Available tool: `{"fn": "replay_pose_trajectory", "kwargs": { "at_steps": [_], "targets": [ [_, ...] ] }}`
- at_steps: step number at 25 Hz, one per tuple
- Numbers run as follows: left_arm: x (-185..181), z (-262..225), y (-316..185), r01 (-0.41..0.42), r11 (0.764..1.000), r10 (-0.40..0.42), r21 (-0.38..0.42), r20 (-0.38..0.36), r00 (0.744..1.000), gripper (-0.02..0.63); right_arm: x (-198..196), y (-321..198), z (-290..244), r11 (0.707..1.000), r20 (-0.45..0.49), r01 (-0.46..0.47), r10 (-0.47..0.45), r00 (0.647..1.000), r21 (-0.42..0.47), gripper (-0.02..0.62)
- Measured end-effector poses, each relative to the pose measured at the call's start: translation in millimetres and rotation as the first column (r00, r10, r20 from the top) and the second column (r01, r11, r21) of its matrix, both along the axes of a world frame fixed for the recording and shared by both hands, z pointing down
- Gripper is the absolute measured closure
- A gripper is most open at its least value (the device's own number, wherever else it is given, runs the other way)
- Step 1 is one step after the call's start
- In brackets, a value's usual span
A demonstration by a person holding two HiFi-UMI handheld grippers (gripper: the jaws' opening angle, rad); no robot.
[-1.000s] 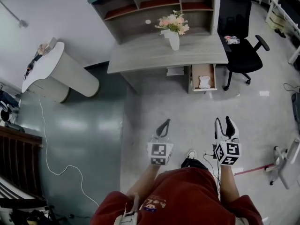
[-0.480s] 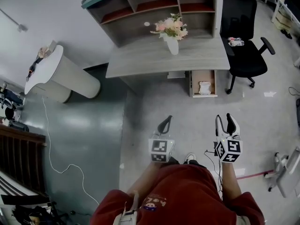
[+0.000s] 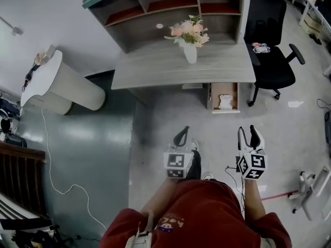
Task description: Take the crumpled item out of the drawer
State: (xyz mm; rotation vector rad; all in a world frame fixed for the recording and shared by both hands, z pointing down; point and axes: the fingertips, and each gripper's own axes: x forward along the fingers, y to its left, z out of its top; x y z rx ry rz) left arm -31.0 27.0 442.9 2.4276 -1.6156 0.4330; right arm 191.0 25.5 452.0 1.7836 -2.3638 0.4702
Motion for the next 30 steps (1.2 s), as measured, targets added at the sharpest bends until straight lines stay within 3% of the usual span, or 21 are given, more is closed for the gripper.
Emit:
{"fn": "replay_pose_trajectory", "kwargs": {
  "at_steps": [15,30],
  "targets": [
    [-61,-5,-157,-0.05,0.998,0.05,0.026,0.004,0.999,0.609,-70,-144,-7,1.0,-0.036,-0.026,0.026,0.999,-0.015,0.417],
    [-94,10,-254,-0.118,0.993,0.118,0.027,-0.011,0.993,0.609,-101,-223,2,0.995,-0.067,-0.095,0.094,0.993,-0.024,0.417]
  ]
}}
